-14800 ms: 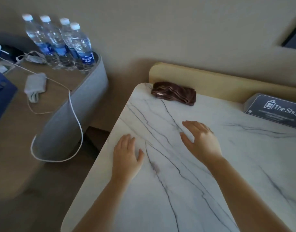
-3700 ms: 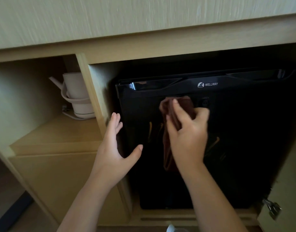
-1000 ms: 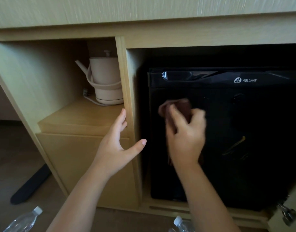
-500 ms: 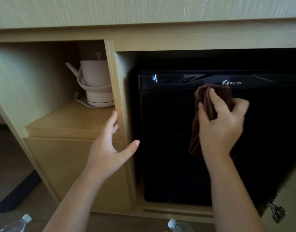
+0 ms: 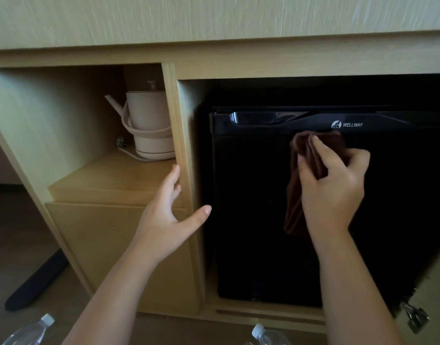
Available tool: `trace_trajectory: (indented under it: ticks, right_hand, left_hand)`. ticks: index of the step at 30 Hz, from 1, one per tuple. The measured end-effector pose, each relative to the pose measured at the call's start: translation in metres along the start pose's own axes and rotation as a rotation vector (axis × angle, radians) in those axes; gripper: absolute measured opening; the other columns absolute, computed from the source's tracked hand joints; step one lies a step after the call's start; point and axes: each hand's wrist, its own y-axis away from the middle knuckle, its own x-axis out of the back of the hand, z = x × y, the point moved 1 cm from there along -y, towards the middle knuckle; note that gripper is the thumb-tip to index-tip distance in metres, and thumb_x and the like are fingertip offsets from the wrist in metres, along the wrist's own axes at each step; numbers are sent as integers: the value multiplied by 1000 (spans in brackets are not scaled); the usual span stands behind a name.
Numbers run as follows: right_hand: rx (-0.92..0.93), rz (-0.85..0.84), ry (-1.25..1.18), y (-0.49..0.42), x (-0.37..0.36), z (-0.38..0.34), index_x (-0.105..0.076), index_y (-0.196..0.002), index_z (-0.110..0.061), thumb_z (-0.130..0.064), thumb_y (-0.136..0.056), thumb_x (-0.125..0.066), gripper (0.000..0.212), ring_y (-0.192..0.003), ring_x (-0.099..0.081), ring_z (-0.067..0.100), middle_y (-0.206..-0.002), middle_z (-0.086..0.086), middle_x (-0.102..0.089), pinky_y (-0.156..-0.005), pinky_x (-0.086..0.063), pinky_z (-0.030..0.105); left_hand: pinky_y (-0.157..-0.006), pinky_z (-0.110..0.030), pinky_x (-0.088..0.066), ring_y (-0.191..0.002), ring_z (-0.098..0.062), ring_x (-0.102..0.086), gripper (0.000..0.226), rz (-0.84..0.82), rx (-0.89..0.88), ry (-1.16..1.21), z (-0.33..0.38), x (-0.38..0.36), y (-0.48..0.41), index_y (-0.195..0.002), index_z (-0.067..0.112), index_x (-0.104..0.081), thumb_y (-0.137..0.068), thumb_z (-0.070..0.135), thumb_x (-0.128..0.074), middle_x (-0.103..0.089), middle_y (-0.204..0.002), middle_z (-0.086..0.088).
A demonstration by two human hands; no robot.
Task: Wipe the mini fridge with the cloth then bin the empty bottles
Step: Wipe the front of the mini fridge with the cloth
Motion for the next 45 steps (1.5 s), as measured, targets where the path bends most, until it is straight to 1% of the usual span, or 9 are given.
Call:
trace_trajectory:
  ticks: [10, 14, 17, 21, 24, 29, 34, 39, 45]
  right_hand:
    - [290, -402, 24, 97, -38, -33, -64, -113, -17, -12, -72, -75, 43, -80, -56, 32, -99, 19, -56, -53, -55, 41]
    - [63, -160, -123, 58, -24, -21, -64, -114, -20, -13, -75, -73, 40, -84, -55, 26, -98, 10, -47, -79, -45, 26]
    - [-82, 21, -153, 15, -14, -15, -62, -116, -23, -22, -79, -68, 38, -88, -50, 15, -102, 2, -37, -84, -33, 7]
    - [11, -92, -70, 31, -26, -38, -64, -113, -23, -19, -77, -69, 37, -88, -54, 28, -104, 12, -47, -80, -42, 24]
    - [178, -267, -17, 70, -45, -58, -66, -110, -18, -10, -71, -73, 41, -82, -54, 36, -99, 20, -54, -60, -52, 39]
    - [236, -409, -30, 90, -48, -49, -63, -115, -17, -13, -74, -73, 42, -84, -56, 30, -101, 17, -54, -55, -55, 41]
    - [27, -189, -133, 49, -43, -61, -63, -114, -23, -18, -77, -70, 38, -87, -54, 24, -105, 10, -47, -72, -50, 34]
    - [143, -201, -71, 31, -54, -89, -61, -114, -24, -22, -79, -68, 36, -86, -53, 25, -106, 10, -48, -63, -50, 34]
    - [313, -402, 70, 87, -50, -59, -66, -109, -14, -11, -72, -75, 39, -78, -55, 33, -98, 20, -56, -46, -53, 38]
  left_hand:
    - [-96, -24, -25, -130, 9, -26, 104, -19, 20, 29, 2, 1, 1, -140, 50, -10, -51, 72, -60, -20, -138, 36]
    - [-92, -16, -24, -129, 11, -25, 102, -22, 10, 46, 1, 1, 2, -139, 51, -10, -53, 71, -62, -19, -140, 36]
    - [-91, -15, -25, -130, 9, -26, 103, -24, 11, 78, 0, 2, 2, -139, 50, -11, -53, 71, -62, -19, -141, 36]
    - [-84, -6, -23, -130, 10, -24, 104, -26, -3, 74, -1, 1, 3, -140, 50, -11, -53, 73, -63, -15, -147, 32]
    - [-89, -9, -24, -130, 11, -25, 97, -25, -16, 64, -3, 1, 2, -140, 48, -11, -64, 59, -69, -18, -146, 31]
    - [-94, -17, -25, -129, 10, -27, 98, -25, -11, 64, -2, 3, 1, -142, 45, -12, -63, 58, -69, -20, -144, 32]
    - [-97, -21, -25, -131, 7, -25, 101, -38, 2, 85, -1, 4, 3, -141, 45, -11, -60, 66, -66, -18, -144, 32]
    - [-101, -24, -26, -134, 3, -22, 99, -49, -1, 73, -3, 4, 3, -143, 43, -9, -64, 57, -68, -15, -148, 26]
    - [-89, -9, -27, -129, 11, -26, 99, -49, -20, 119, -3, 4, 2, -143, 42, -11, -62, 64, -65, -18, -146, 31]
